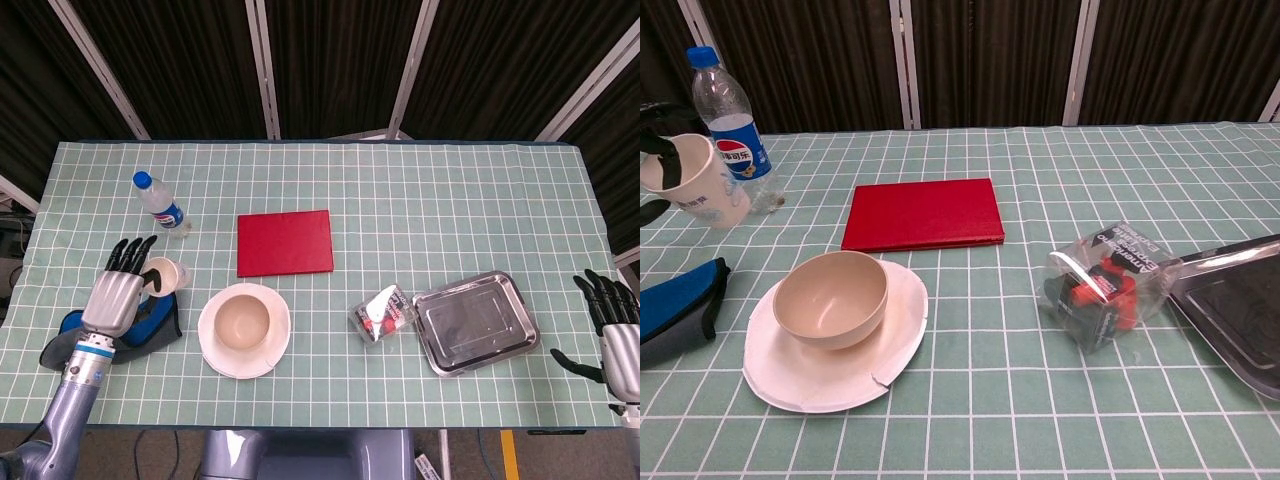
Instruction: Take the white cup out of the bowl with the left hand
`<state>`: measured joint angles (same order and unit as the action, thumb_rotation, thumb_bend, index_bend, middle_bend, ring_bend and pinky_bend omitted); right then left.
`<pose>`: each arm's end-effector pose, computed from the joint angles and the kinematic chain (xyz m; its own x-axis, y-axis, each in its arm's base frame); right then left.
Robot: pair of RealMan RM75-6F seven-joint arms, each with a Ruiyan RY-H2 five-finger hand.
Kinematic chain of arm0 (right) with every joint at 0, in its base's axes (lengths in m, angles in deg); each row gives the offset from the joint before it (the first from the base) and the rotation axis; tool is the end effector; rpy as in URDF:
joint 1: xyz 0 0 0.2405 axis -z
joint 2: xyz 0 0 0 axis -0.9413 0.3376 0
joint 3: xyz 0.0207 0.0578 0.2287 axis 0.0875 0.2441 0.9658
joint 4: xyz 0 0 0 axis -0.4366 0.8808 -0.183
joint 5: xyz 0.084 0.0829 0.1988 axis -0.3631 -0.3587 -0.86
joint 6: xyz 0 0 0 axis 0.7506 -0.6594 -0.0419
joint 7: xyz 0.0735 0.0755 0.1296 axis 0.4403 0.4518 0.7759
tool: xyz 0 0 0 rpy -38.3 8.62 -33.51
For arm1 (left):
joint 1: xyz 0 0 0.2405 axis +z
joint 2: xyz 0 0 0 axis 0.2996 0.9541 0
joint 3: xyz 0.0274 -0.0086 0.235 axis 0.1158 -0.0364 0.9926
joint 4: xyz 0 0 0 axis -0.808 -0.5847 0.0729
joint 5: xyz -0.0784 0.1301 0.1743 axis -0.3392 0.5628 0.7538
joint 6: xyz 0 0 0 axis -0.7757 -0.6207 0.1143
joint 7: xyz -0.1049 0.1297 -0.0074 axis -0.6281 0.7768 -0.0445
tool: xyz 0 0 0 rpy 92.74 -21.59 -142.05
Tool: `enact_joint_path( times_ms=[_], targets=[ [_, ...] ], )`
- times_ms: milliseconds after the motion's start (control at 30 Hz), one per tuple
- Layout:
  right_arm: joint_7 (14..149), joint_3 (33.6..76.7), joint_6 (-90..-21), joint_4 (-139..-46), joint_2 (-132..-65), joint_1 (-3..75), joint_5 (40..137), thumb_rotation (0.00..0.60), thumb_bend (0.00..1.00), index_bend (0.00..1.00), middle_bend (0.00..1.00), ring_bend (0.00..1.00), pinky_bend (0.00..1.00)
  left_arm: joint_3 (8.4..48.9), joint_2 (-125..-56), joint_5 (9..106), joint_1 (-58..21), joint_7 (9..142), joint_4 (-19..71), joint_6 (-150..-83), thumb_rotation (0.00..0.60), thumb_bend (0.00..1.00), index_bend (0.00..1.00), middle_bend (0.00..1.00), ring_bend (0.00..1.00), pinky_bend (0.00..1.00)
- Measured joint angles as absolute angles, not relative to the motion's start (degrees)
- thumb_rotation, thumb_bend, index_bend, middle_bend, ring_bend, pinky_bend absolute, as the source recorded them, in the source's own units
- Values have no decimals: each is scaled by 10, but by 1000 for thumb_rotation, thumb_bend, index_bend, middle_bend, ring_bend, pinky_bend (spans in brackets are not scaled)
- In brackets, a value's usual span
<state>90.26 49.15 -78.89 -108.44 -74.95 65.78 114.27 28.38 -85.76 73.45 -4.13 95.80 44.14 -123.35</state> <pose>-0.3057 -0.2086 0.1654 0.3317 0.0578 0.9416 -0.9408 -0.0542 0.3347 -0.2206 0.2965 0.0389 0.5018 0.0534 0.8633 0.8550 -0.1816 -0.4857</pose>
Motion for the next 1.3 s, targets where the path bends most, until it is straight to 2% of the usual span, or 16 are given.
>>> enact_joint_path(
  times_ms=[367,767,933,1100,1300],
  targets=[
    [901,493,-784,-1083,-752,656,1136,600,38,30,0,0,0,259,-922,693,-96,927,308,-1163,600,592,595,0,0,0],
    [908,493,-785,-1081,-749,657,1139,600,37,30,0,0,0,259,-955,642,-125,963,299,-1126,600,585,567,0,0,0],
    [904,492,-785,-1082,-750,657,1139,600,36,30,0,0,0,264,-953,630,-125,968,303,-1122,600,430,481,0,0,0],
    [902,492,-785,-1083,-751,657,1139,600,37,30,0,0,0,270,-947,617,-126,976,308,-1115,600,257,338,0,0,0],
    [902,493,-785,-1082,-752,657,1139,600,37,30,0,0,0,276,-938,621,-121,967,322,-1125,600,232,236,0,0,0]
  ],
)
